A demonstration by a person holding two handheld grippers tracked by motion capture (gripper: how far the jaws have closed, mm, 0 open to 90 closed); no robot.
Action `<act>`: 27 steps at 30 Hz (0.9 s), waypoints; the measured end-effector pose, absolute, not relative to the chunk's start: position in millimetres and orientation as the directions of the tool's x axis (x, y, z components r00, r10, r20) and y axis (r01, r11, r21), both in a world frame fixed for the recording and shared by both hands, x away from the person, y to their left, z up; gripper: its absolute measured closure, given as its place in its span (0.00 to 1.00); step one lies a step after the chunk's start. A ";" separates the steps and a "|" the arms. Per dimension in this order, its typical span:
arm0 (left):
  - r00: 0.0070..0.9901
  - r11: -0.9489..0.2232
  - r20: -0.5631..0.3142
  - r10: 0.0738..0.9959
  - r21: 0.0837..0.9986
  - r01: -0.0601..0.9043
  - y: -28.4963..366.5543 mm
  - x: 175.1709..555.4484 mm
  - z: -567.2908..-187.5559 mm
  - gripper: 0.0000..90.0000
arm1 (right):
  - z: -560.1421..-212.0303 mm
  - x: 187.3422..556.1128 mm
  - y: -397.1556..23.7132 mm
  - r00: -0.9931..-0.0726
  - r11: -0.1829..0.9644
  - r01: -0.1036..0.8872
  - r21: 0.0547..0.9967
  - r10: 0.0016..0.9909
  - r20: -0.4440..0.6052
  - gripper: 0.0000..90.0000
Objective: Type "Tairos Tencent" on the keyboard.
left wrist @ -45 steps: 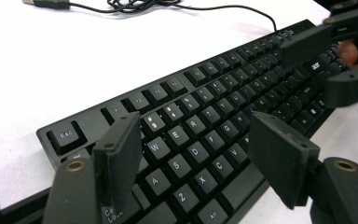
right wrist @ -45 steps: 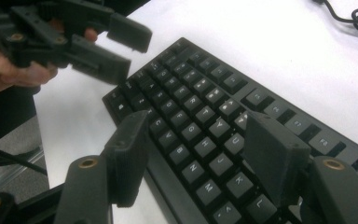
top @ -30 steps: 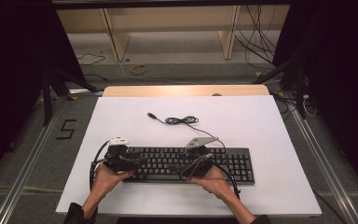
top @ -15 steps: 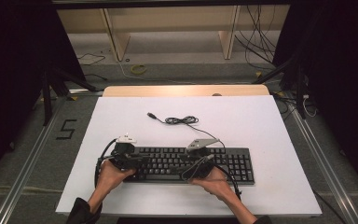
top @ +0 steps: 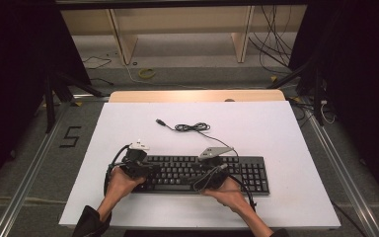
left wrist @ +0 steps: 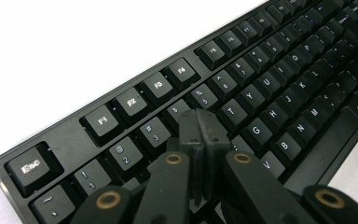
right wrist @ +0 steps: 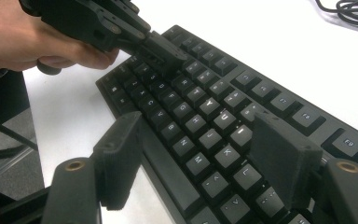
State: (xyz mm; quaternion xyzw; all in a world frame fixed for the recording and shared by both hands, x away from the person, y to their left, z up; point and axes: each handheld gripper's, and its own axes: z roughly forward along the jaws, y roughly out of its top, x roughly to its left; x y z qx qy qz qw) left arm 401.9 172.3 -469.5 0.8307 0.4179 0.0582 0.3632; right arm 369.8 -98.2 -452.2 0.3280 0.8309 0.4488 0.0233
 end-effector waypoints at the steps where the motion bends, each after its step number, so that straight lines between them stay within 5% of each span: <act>1: 0.644 -0.388 -0.207 0.736 0.651 0.652 172.2 402.0 -469.5 0.99 | -452.2 369.8 -98.1 -0.784 0.382 0.524 0.761 0.566 0.256 0.39; 18: 0.636 -0.371 -0.215 0.741 0.659 0.654 173.2 399.5 -469.2 0.99 | -451.7 369.7 -98.4 -0.780 0.380 0.526 0.761 0.572 0.253 0.39; 27: 0.646 -0.324 -0.257 0.719 0.698 0.638 178.2 394.9 -457.6 0.78 | -452.4 370.5 -96.3 -0.779 0.379 0.525 0.762 0.574 0.251 0.43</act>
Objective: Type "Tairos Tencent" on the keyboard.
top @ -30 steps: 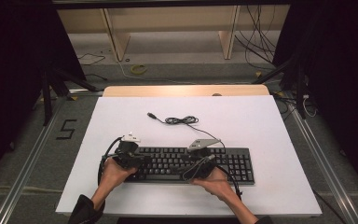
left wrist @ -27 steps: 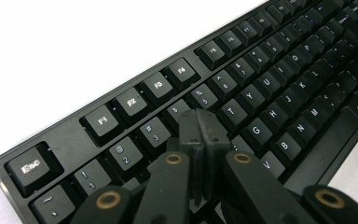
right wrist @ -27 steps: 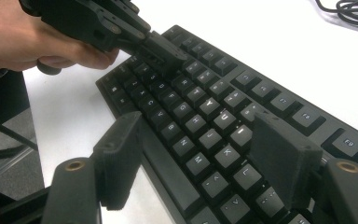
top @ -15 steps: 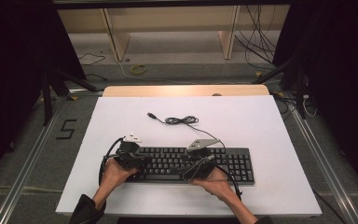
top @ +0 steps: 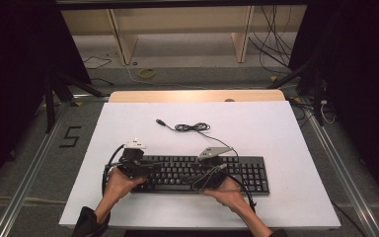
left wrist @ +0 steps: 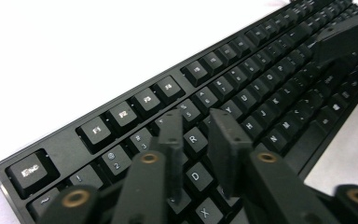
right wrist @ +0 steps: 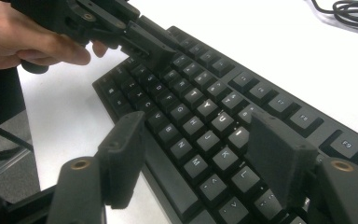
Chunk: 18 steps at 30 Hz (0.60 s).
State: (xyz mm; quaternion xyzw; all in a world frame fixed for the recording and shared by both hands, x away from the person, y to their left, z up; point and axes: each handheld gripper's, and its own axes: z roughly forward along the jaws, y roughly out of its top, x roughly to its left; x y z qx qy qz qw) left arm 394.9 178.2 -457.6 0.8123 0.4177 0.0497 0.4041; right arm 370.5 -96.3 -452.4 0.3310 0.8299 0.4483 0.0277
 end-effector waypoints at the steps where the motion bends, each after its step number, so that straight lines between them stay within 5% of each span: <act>1: 0.643 -0.315 -0.266 0.718 0.700 0.641 178.7 394.5 -457.7 0.76 | -452.1 370.4 -96.1 -0.779 0.378 0.525 0.762 0.574 0.252 0.44; 18: 0.631 -0.249 -0.300 0.715 0.735 0.631 188.8 385.5 -453.7 0.46 | -453.5 371.4 -89.4 -0.796 0.402 0.509 0.761 0.556 0.239 0.67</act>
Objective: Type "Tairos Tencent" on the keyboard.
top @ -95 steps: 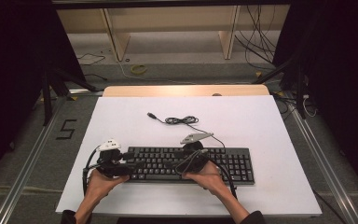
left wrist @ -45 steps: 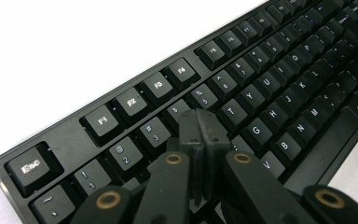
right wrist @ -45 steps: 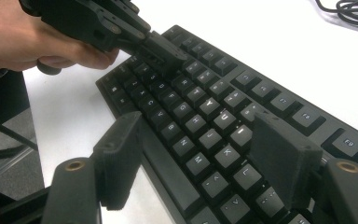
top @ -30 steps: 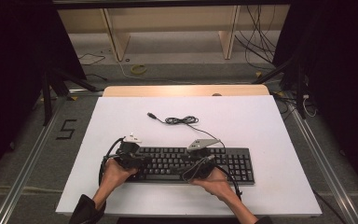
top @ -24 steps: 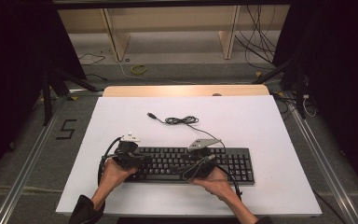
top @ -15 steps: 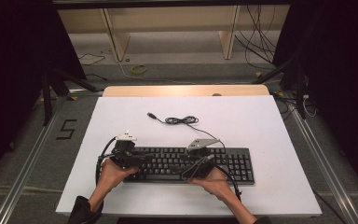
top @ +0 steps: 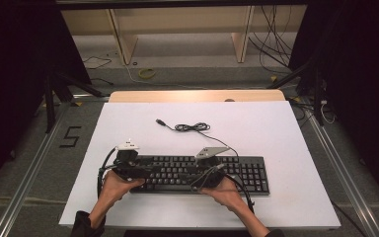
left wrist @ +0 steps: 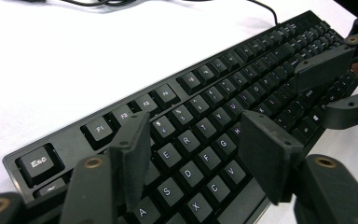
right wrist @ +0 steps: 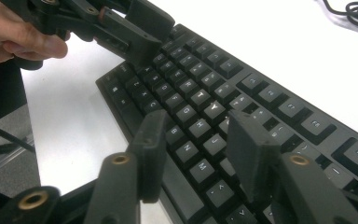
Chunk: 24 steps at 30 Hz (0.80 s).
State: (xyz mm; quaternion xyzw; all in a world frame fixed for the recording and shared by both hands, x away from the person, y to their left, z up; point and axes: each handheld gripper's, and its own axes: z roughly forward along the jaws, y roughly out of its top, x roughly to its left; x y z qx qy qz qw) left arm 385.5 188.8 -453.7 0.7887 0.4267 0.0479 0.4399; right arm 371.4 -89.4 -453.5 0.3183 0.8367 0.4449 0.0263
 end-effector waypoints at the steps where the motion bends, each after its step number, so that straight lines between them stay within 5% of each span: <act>1: 0.634 -0.250 -0.301 0.713 0.735 0.630 189.3 385.2 -453.6 0.45 | -453.7 371.4 -88.8 -0.796 0.404 0.512 0.758 0.555 0.242 0.68; 24: 0.646 -0.236 -0.312 0.696 0.751 0.617 194.5 377.1 -452.7 0.40 | -461.2 375.5 -72.2 -0.813 0.459 0.503 0.733 0.540 0.220 0.98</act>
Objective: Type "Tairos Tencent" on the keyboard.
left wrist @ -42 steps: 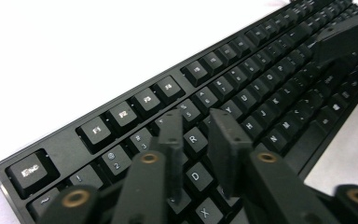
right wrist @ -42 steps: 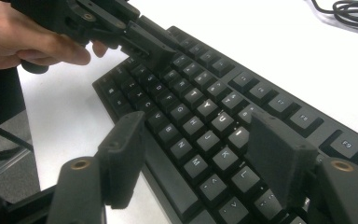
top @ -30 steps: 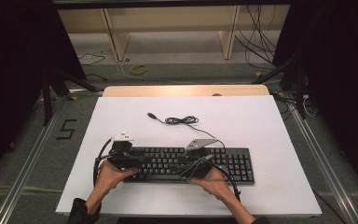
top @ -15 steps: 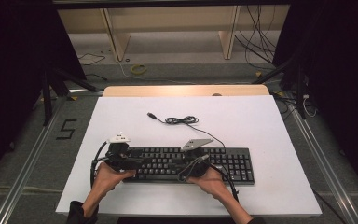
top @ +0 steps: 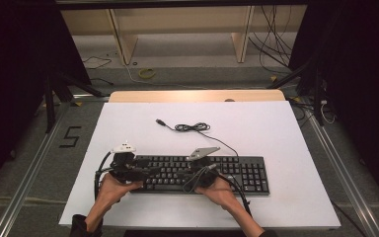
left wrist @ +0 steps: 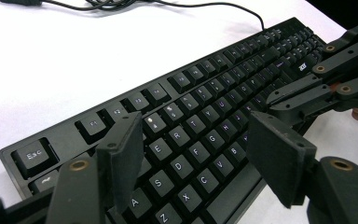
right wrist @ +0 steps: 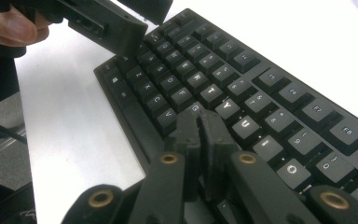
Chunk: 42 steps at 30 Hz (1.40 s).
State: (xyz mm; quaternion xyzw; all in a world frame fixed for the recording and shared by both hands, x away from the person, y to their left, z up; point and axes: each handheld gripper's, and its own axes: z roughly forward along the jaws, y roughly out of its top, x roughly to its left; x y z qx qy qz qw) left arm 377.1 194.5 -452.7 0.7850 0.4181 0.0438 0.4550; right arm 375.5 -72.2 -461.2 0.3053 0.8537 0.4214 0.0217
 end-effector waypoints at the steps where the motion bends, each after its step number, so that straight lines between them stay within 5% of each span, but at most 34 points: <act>1: 0.648 -0.237 -0.311 0.695 0.753 0.614 194.8 377.0 -452.7 0.40 | -461.3 375.6 -71.9 -0.812 0.459 0.504 0.731 0.540 0.220 0.99; 42: 0.669 -0.236 -0.311 0.676 0.768 0.596 197.1 366.5 -455.9 0.37 | -480.5 377.7 -58.6 -0.819 0.531 0.505 0.680 0.544 0.183 1.00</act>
